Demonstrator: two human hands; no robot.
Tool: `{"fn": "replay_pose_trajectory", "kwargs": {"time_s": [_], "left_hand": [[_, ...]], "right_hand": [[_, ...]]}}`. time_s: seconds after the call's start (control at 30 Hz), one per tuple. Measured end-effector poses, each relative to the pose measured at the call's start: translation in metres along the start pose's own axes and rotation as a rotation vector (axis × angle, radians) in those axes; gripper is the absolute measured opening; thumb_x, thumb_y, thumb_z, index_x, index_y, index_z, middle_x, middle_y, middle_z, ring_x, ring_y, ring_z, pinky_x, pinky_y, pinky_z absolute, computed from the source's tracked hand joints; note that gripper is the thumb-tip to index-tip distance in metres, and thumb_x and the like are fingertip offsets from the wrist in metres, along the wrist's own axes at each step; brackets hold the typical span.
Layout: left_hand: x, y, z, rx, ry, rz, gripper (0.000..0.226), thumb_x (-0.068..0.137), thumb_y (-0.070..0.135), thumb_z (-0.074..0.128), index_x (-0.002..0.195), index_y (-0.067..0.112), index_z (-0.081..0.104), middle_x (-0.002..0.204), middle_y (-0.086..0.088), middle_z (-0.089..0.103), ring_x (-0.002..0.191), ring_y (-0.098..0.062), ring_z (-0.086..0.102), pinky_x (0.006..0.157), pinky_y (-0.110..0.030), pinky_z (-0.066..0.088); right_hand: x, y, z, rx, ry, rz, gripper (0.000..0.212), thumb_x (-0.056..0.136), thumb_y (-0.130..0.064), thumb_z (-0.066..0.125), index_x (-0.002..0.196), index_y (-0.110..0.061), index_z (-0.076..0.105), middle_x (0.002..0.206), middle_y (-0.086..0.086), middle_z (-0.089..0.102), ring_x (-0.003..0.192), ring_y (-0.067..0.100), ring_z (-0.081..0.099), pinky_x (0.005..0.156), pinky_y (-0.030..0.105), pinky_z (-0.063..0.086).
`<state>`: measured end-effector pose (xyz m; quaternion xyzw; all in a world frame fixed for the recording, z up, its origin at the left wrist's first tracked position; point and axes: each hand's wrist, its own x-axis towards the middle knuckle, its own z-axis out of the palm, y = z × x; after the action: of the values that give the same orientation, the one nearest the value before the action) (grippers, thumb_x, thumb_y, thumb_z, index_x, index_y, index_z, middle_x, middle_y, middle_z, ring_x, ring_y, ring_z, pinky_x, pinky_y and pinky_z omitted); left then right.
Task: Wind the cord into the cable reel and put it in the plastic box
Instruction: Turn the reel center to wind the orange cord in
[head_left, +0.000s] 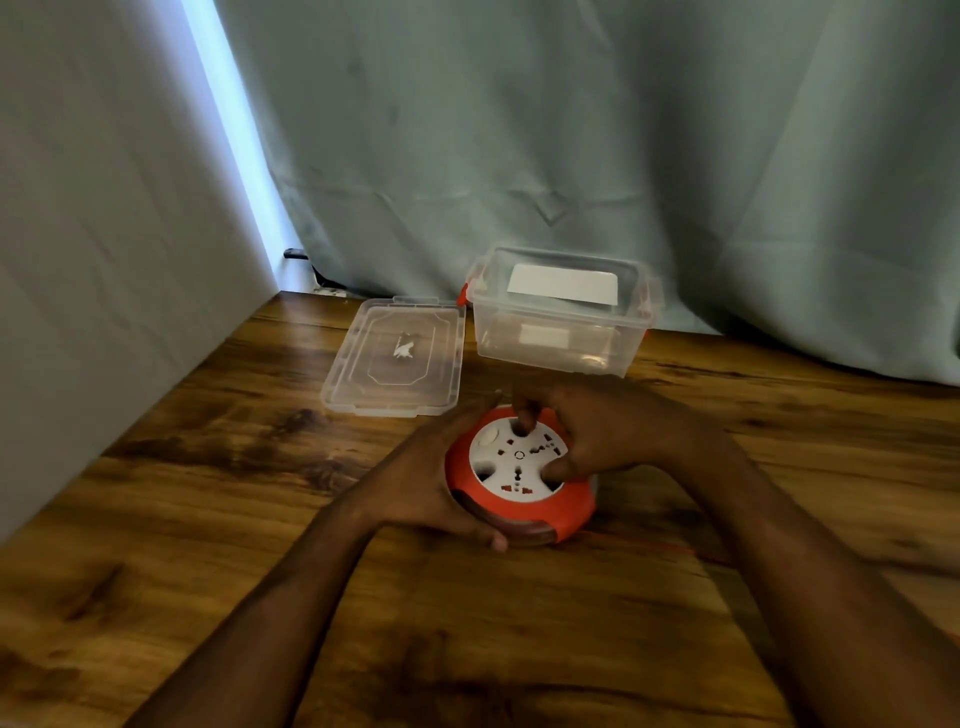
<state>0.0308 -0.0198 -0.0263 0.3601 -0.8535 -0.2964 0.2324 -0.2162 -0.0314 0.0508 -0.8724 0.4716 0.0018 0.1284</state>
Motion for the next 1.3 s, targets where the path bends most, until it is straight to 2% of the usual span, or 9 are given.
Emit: {"fn": "replay_pose_trajectory", "kwargs": {"time_s": [0.17,0.37,0.5,0.57,0.67,0.8,0.9,1.13,1.3], "left_hand": [[0.001,-0.003,0.001,-0.003,0.018,0.020,0.138,0.045,0.073,0.090,0.157,0.050,0.013,0.154,0.039,0.025,0.141,0.010,0.033,0.115,-0.014,0.027],[0.007,0.000,0.000,-0.042,0.024,0.065,0.132,0.049,0.061,0.095,0.156,0.051,0.018,0.153,0.034,0.036,0.139,0.005,0.042,0.112,-0.017,0.038],[0.006,-0.001,0.001,-0.047,0.051,0.079,0.131,0.049,0.057,0.098,0.156,0.048,0.023,0.153,0.032,0.037,0.139,0.004,0.043,0.112,-0.016,0.039],[0.007,-0.002,0.002,-0.050,0.058,0.079,0.132,0.048,0.056,0.099,0.156,0.047,0.024,0.154,0.028,0.039,0.140,0.001,0.044,0.114,-0.027,0.042],[0.007,-0.002,0.001,-0.047,0.053,0.093,0.128,0.049,0.052,0.100,0.153,0.051,0.026,0.151,0.028,0.042,0.137,0.001,0.047,0.110,-0.021,0.044],[0.008,-0.003,0.002,-0.014,0.069,0.120,0.126,0.049,0.053,0.100,0.153,0.046,0.030,0.152,0.025,0.043,0.138,0.000,0.047,0.113,-0.027,0.044],[0.009,-0.006,0.001,-0.006,0.065,0.150,0.125,0.049,0.050,0.101,0.153,0.044,0.032,0.152,0.022,0.044,0.139,-0.002,0.046,0.112,-0.024,0.043],[0.007,-0.008,0.002,0.010,0.069,0.169,0.125,0.051,0.046,0.102,0.155,0.037,0.032,0.151,0.016,0.047,0.138,-0.007,0.049,0.110,-0.023,0.044],[0.004,-0.007,0.002,-0.006,0.068,0.148,0.125,0.051,0.048,0.101,0.155,0.036,0.032,0.150,0.016,0.049,0.138,-0.009,0.050,0.111,-0.031,0.047]], "right_hand": [[0.002,-0.005,0.003,-0.090,0.011,-0.005,0.045,0.066,-0.071,0.075,0.083,-0.047,0.041,0.093,-0.021,0.052,0.076,-0.001,0.050,0.054,0.018,0.036],[0.005,-0.015,0.009,-0.167,0.118,-0.010,0.049,0.072,-0.078,0.065,0.089,-0.032,0.063,0.088,-0.017,0.056,0.067,0.000,0.049,0.051,0.017,0.035],[0.006,-0.025,0.010,-0.161,0.174,-0.007,0.047,0.081,-0.074,0.062,0.063,-0.035,0.042,0.092,-0.014,0.062,0.068,0.001,0.049,0.052,0.015,0.029],[0.008,-0.029,0.014,-0.185,0.219,0.004,0.041,0.085,-0.070,0.062,0.069,-0.034,0.049,0.108,-0.005,0.070,0.076,0.005,0.049,0.053,0.015,0.028],[0.008,-0.030,0.013,-0.176,0.210,-0.007,0.034,0.090,-0.060,0.063,0.095,-0.028,0.072,0.110,-0.002,0.073,0.074,0.004,0.052,0.053,0.013,0.032],[0.001,-0.017,-0.007,-0.179,0.148,-0.028,0.028,0.083,-0.047,0.075,0.106,-0.033,0.067,0.099,-0.013,0.068,0.085,0.005,0.059,0.062,0.021,0.043],[-0.002,-0.009,-0.015,-0.101,0.044,-0.034,0.044,0.074,-0.041,0.084,0.113,-0.041,0.062,0.112,-0.023,0.059,0.097,0.004,0.053,0.070,0.023,0.045],[0.002,-0.007,-0.010,-0.001,0.008,-0.060,0.050,0.072,-0.035,0.088,0.112,-0.039,0.058,0.115,-0.023,0.050,0.082,-0.009,0.043,0.062,0.018,0.035],[0.002,-0.005,-0.007,-0.004,0.009,-0.073,0.051,0.070,-0.037,0.088,0.110,-0.041,0.056,0.125,-0.019,0.055,0.089,0.000,0.048,0.061,0.018,0.036]]}}
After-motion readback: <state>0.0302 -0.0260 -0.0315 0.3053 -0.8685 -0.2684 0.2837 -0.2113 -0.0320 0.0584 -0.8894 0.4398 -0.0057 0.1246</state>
